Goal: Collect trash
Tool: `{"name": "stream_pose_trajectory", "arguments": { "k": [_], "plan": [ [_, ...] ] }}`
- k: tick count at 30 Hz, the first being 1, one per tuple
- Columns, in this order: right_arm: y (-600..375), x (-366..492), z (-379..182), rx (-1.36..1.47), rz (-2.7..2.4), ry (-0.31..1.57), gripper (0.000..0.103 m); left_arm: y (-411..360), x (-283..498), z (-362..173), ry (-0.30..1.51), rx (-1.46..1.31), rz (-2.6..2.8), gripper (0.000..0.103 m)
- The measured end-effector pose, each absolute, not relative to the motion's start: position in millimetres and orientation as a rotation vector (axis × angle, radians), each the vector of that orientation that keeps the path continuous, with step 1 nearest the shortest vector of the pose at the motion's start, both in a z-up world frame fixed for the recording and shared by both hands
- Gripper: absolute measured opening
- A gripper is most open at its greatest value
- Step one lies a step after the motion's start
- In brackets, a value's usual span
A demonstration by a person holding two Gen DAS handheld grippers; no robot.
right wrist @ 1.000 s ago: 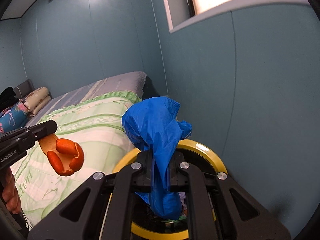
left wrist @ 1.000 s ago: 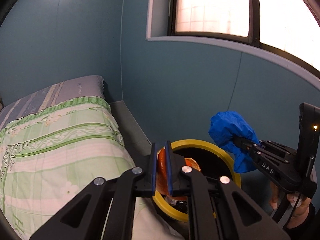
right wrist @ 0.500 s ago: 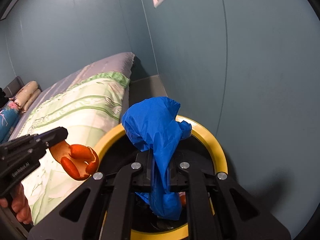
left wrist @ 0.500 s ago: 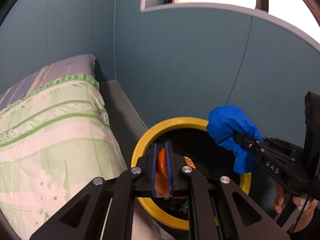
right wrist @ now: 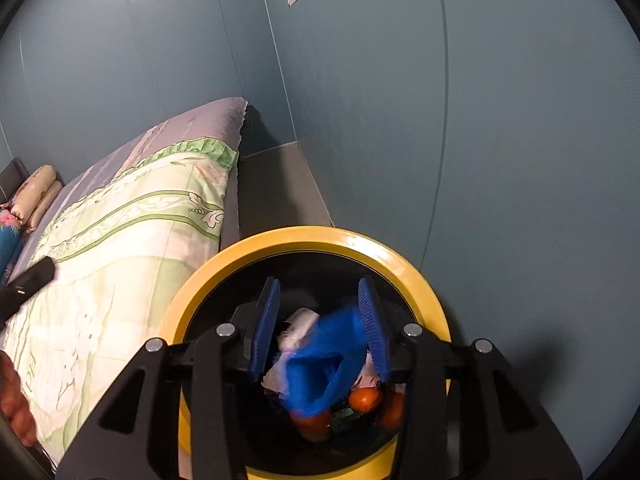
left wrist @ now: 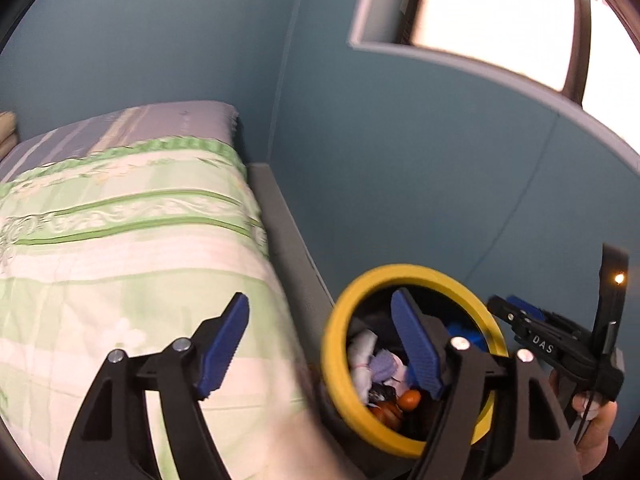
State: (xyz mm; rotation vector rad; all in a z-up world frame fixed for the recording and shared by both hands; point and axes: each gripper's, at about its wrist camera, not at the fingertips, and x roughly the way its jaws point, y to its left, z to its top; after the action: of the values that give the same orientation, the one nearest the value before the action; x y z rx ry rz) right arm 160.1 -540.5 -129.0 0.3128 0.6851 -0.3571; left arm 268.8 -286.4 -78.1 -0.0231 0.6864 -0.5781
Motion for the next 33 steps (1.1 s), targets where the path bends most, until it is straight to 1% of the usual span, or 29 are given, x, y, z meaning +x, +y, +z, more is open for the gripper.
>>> {"name": "stream_pose_trajectory", "arguments": {
  "k": [1,5,6,7,9,11,13,15,22,26,33],
  "plan": [
    [-538,160,-126,0.301,-0.368,0.680,0.043,-276,268,-75,0.673,-0.032,-0.565,0.074],
    [-530,157,-116,0.297,-0.379,0.666,0.044,-224,257,-55,0.615,-0.070,-0.503,0.080],
    [-526,155,-113,0.292,-0.385,0.657,0.048,-211,253,-50,0.599,-0.080,-0.487,0.081],
    [-520,152,-108,0.277,-0.393,0.641,0.058,-197,248,-45,0.582,-0.087,-0.473,0.084],
    [-504,150,-98,0.255,-0.399,0.606,0.068,-173,240,-35,0.540,-0.089,-0.431,0.089],
    [-479,146,-84,0.209,-0.391,0.565,0.073,-148,230,-25,0.490,-0.087,-0.386,0.094],
    [-452,144,-72,0.169,-0.374,0.528,0.086,-119,214,-16,0.438,-0.088,-0.333,0.095],
    [-428,142,-61,0.134,-0.348,0.497,0.093,-99,198,-9,0.397,-0.083,-0.299,0.095],
    [-331,120,-20,0.089,-0.165,0.332,0.095,-41,145,18,0.292,-0.091,-0.152,0.095],
    [-290,104,-5,0.080,-0.074,0.293,0.095,-17,111,28,0.244,-0.120,-0.089,0.095],
    [-243,68,8,0.079,-0.032,0.202,0.095,-4,59,40,0.163,-0.108,-0.030,0.095]
  ]
}}
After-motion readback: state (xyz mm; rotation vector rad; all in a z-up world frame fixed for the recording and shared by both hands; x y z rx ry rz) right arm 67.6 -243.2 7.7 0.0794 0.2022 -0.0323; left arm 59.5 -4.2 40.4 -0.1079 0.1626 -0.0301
